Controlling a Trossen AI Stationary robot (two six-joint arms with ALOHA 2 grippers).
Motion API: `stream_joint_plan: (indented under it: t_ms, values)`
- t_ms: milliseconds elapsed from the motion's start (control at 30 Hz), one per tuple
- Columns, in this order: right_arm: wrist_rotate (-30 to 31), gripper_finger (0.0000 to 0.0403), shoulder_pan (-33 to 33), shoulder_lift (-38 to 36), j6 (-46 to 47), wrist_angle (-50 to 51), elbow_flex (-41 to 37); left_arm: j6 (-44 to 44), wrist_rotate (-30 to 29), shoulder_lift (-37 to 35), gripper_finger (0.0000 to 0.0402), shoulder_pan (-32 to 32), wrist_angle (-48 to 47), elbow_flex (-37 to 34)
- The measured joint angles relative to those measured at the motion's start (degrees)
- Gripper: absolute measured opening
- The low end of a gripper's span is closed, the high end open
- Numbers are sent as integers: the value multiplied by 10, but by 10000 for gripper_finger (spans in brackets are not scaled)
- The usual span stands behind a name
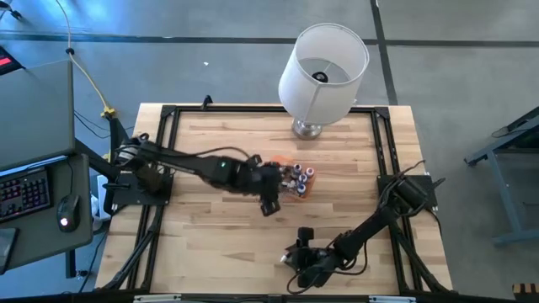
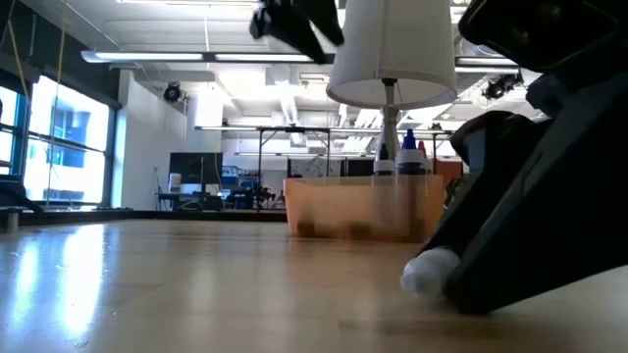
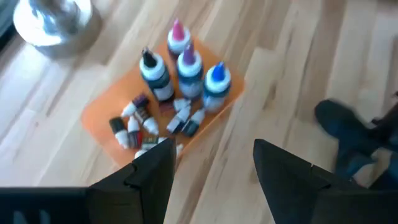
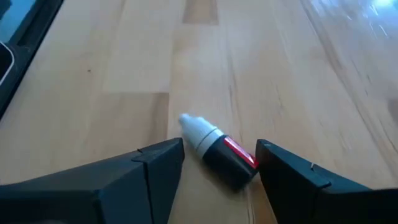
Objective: Pick & Place food coloring
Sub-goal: Put the small black food coloring bottle into the orange bin
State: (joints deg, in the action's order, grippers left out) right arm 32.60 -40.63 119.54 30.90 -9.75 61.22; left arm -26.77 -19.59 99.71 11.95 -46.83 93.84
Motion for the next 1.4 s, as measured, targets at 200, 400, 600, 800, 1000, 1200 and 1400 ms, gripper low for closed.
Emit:
stream_joint_plan:
  t_ms: [200, 400, 600, 800, 1000, 1200, 1400]
  values:
    - [-4, 180, 6, 28, -67, -4, 2, -70, -86, -1, 214, 93, -41, 0]
    - [-46, 111, 7, 30, -81, -22, 1, -229, -159, -3, 214, 204, -73, -39]
    - [-62, 67, 11, 16, -108, -37, -2, -392, -185, -3, 214, 268, -19, -142]
    - [-22, 84, 44, -63, -184, 3, -7, -470, -182, -2, 214, 278, 61, -222]
    - [132, 88, 132, -151, -289, 81, -4, -470, -182, -2, 214, 269, 83, -246]
    - [85, 72, 254, -189, -257, 121, -2, -462, -180, -2, 214, 254, 85, -247]
    - [-7, 119, 319, -169, -267, 139, -3, -437, -180, -2, 214, 251, 89, -247]
